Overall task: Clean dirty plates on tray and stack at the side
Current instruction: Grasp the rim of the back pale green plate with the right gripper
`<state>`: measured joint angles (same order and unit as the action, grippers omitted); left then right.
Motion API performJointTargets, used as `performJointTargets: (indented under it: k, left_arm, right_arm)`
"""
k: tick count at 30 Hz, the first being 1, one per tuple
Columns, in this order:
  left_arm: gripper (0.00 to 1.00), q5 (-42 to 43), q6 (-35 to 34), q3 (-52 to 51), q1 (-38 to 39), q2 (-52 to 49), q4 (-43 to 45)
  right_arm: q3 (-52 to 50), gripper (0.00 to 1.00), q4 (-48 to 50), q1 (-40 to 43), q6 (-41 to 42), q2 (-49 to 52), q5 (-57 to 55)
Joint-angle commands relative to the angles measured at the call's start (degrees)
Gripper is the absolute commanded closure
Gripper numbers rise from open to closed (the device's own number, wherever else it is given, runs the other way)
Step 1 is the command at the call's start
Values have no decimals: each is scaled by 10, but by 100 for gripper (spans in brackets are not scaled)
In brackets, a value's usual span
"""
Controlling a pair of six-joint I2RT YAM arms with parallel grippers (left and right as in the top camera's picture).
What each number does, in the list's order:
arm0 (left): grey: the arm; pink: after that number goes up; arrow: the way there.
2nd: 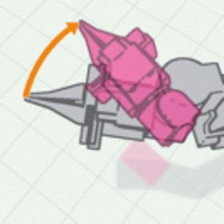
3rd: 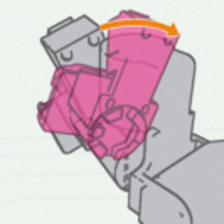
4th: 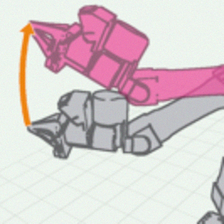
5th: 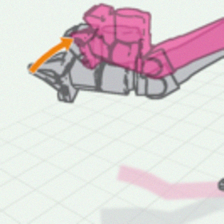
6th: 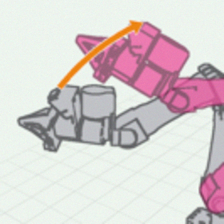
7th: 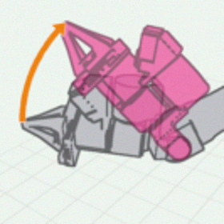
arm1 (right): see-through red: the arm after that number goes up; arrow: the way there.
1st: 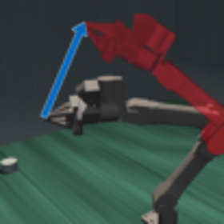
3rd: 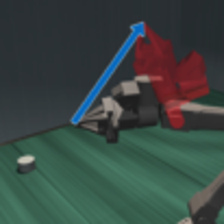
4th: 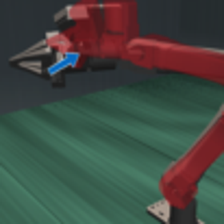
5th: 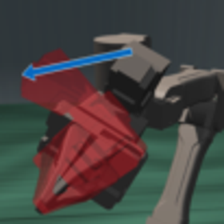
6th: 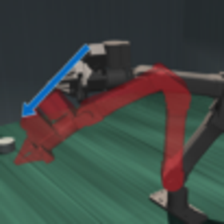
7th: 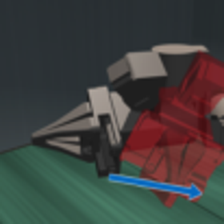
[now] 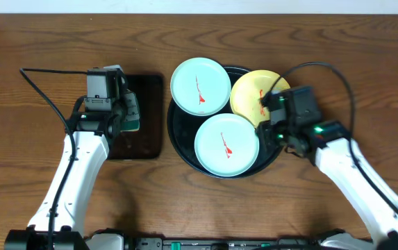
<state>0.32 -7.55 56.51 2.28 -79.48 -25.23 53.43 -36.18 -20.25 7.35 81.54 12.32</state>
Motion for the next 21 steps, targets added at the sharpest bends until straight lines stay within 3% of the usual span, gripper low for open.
performJointTargets:
  k: [1, 6, 8, 10, 13, 21]
  left_arm:
    - [93, 5, -5, 15, 0, 5, 2]
    - [93, 6, -7, 15, 1, 5, 9]
    - [93, 7, -7, 15, 5, 5, 24]
    - [93, 7, -7, 15, 13, 5, 45]
    - [93, 8, -7, 15, 33, 5, 80]
    - [93, 7, -42, 15, 99, -14, 200]
  right_arm:
    - [13, 71, 2, -9, 28, 29, -31]
    - [13, 66, 2, -9, 29, 55, -31]
    - [13, 49, 7, -9, 29, 57, -31]
    - [13, 21, 19, -9, 29, 57, -30]
    - [13, 1, 45, -9, 29, 57, -21]
    - [15, 1, 154, -8, 54, 57, 0]
